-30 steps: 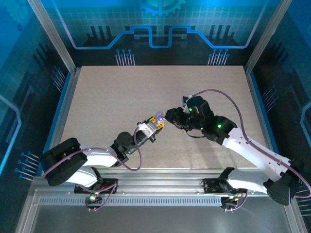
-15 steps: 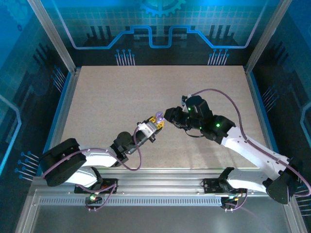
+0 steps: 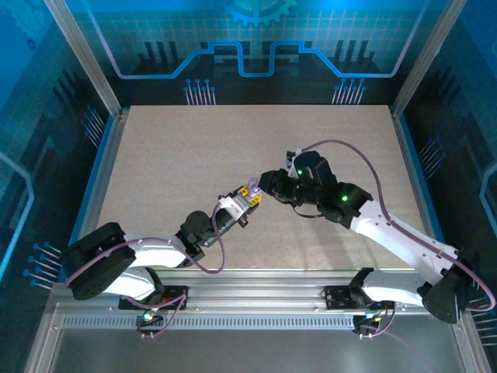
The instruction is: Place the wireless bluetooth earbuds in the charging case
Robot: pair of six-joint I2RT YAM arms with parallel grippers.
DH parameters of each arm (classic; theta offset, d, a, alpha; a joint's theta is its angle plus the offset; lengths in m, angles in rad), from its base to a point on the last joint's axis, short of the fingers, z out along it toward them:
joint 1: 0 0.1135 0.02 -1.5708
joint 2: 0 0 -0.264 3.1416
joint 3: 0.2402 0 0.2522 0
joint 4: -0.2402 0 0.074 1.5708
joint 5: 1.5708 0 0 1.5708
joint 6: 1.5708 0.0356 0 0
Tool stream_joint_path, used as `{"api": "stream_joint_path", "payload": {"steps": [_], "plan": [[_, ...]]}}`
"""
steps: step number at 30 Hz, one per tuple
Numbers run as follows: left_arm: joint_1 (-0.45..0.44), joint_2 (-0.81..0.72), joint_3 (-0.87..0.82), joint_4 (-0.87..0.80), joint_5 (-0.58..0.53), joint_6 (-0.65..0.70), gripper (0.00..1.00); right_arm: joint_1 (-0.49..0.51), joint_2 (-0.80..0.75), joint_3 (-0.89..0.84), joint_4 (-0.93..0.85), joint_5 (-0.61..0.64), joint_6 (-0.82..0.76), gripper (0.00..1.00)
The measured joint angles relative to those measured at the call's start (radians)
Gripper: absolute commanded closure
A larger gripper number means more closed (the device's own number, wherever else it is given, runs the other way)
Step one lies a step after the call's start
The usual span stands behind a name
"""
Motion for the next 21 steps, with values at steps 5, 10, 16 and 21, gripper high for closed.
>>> {"api": "stream_joint_path", "payload": {"steps": [5, 10, 16, 21], "plan": [[0.000, 0.000, 0.000, 0.000, 0.000, -0.008, 0.86, -0.014, -0.047, 0.000, 0.002, 0.003, -0.030, 0.71], [0.000, -0.010, 0.000, -0.002, 0.000, -0.027, 0.86, -0.051, -0.108, -0.043, 0.071, -0.039, -0.079, 0.68], [0.000, -0.054, 0.000, -0.037, 0.027, -0.081, 0.84, -0.149, -0.127, -0.066, 0.107, -0.132, -0.246, 0.60], [0.000, -0.159, 0.008, -0.145, 0.080, -0.141, 0.84, -0.222, -0.126, -0.066, 0.172, -0.255, -0.461, 0.56]]}}
